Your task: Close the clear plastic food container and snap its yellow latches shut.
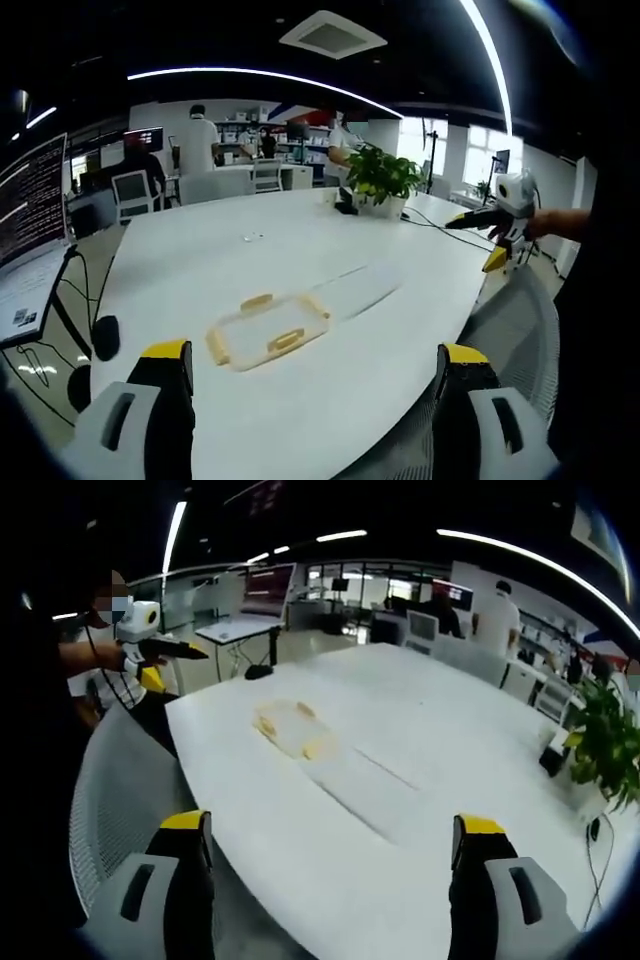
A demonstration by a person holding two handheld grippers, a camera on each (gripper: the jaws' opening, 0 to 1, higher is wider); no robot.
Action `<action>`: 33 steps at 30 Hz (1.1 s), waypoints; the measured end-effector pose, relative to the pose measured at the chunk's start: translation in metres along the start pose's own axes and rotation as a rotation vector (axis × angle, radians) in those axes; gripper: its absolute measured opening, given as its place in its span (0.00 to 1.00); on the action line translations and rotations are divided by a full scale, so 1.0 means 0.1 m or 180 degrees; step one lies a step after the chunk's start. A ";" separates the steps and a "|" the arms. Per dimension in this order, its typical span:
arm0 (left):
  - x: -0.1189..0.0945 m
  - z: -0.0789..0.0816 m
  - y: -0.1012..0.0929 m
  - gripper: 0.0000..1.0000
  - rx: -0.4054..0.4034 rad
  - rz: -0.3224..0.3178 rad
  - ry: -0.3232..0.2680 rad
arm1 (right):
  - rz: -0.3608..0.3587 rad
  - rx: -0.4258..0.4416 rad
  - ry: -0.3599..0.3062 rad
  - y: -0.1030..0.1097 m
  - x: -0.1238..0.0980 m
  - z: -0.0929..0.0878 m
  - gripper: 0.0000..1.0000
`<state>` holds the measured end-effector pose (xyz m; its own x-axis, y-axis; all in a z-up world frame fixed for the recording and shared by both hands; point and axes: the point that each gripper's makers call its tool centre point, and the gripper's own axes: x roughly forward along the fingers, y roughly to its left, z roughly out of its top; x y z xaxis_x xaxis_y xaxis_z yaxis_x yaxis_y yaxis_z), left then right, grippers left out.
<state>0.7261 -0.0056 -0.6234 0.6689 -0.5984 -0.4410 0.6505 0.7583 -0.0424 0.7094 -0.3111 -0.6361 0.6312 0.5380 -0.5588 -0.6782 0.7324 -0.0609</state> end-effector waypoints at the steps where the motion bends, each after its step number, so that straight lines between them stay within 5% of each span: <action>1: 0.00 0.00 0.01 0.99 0.0024 -0.0007 0.0011 | 0.0030 -0.0040 0.0027 0.00 0.01 0.01 0.98; 33: 0.27 0.09 0.36 0.96 0.0405 -0.0242 0.0197 | 0.0566 -0.0510 0.0209 -0.11 0.51 0.30 0.93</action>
<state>0.7707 0.0032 -0.6284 0.5951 -0.6329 -0.4953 0.7414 0.6702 0.0344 0.7599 -0.2793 -0.6394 0.4742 0.6205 -0.6245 -0.8308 0.5501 -0.0843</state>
